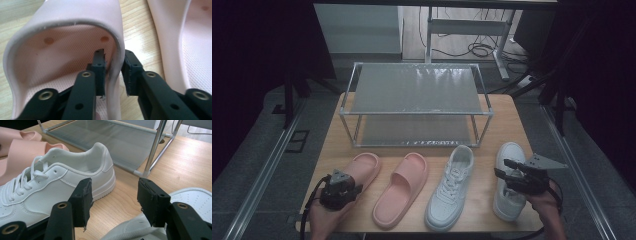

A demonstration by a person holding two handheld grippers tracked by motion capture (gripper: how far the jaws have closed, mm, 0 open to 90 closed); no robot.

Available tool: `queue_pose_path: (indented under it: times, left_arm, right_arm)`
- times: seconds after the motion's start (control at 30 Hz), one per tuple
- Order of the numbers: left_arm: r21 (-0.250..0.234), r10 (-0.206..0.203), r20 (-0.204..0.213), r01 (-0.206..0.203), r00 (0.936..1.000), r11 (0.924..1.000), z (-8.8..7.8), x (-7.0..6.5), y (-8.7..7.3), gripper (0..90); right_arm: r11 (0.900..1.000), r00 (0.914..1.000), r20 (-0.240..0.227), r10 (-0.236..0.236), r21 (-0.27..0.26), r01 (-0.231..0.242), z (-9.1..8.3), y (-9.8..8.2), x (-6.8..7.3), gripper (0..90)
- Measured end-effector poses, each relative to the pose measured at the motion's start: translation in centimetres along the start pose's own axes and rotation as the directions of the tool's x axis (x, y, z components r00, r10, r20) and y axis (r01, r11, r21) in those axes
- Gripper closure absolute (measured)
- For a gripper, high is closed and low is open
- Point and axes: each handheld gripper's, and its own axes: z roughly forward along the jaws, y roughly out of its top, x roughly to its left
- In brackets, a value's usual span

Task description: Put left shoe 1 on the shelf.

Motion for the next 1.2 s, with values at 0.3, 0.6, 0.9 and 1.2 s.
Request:
queue_pose_path:
  times: [0.3, 0.6, 0.9, 1.2]
  left_arm:
    - [-0.011, 0.006, -0.017, -0.007, 0.9998, 0.9999, -0.3, -0.1, 0.2, 82.9]
    - [-0.057, -0.019, 0.002, 0.019, 0.9998, 0.9982, -2.3, 0.6, 1.0, 84.7]
    - [-0.066, -0.007, 0.017, 0.008, 0.9998, 0.9978, -2.5, 0.7, 2.7, 84.7]
    - [-0.069, 0.026, 0.029, -0.024, 0.9992, 0.9973, -2.0, 0.0, 4.6, 84.7]
  right_arm:
    - [1.0, 1.0, 0.001, 0.003, -0.007, -0.003, -0.2, 0.0, 0.0, 46.3]
    - [1.0, 1.0, 0.001, 0.003, -0.005, -0.003, -0.1, 0.0, -0.1, 46.3]
    - [1.0, 1.0, -0.003, 0.001, 0.0, -0.001, 0.1, 0.0, 0.0, 46.3]
    - [1.0, 1.0, -0.001, 0.002, -0.007, -0.002, -0.1, 0.0, 0.0, 46.3]
